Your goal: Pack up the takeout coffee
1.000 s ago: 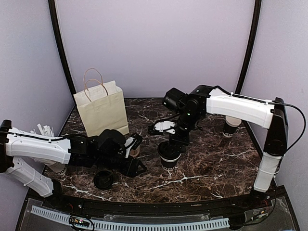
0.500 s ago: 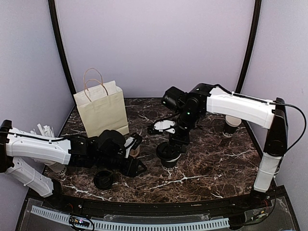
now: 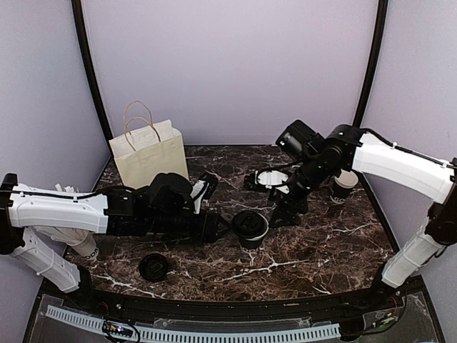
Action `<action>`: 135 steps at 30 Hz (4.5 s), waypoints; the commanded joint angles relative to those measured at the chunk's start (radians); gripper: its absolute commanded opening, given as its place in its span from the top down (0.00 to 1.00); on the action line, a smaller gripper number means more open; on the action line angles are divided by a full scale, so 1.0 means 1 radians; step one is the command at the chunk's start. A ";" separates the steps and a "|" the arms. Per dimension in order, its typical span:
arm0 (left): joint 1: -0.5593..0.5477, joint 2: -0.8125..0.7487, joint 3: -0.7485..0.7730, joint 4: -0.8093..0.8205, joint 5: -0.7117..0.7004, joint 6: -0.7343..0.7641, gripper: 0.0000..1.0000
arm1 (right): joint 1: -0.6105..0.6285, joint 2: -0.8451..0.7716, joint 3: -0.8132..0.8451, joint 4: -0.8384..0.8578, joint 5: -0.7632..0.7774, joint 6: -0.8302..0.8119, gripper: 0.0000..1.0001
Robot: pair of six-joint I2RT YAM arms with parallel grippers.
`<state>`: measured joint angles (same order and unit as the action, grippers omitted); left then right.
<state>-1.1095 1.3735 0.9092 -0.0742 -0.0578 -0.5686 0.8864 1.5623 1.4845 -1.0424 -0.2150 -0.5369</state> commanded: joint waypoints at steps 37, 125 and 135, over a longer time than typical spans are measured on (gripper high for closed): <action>0.131 0.232 0.164 0.013 0.278 -0.056 0.66 | -0.119 -0.114 -0.630 0.717 -0.172 -0.067 0.33; 0.131 0.414 0.275 -0.020 0.296 -0.160 0.55 | -0.335 0.134 -0.428 0.397 -0.582 0.413 0.62; 0.131 0.449 0.246 -0.023 0.304 -0.178 0.57 | -0.357 0.188 -0.471 0.392 -0.579 0.421 0.64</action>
<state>-0.9733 1.7721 1.1950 -0.0418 0.2283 -0.7422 0.5213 1.6814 1.0809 -0.6151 -0.9428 -0.1150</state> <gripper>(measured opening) 0.438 0.363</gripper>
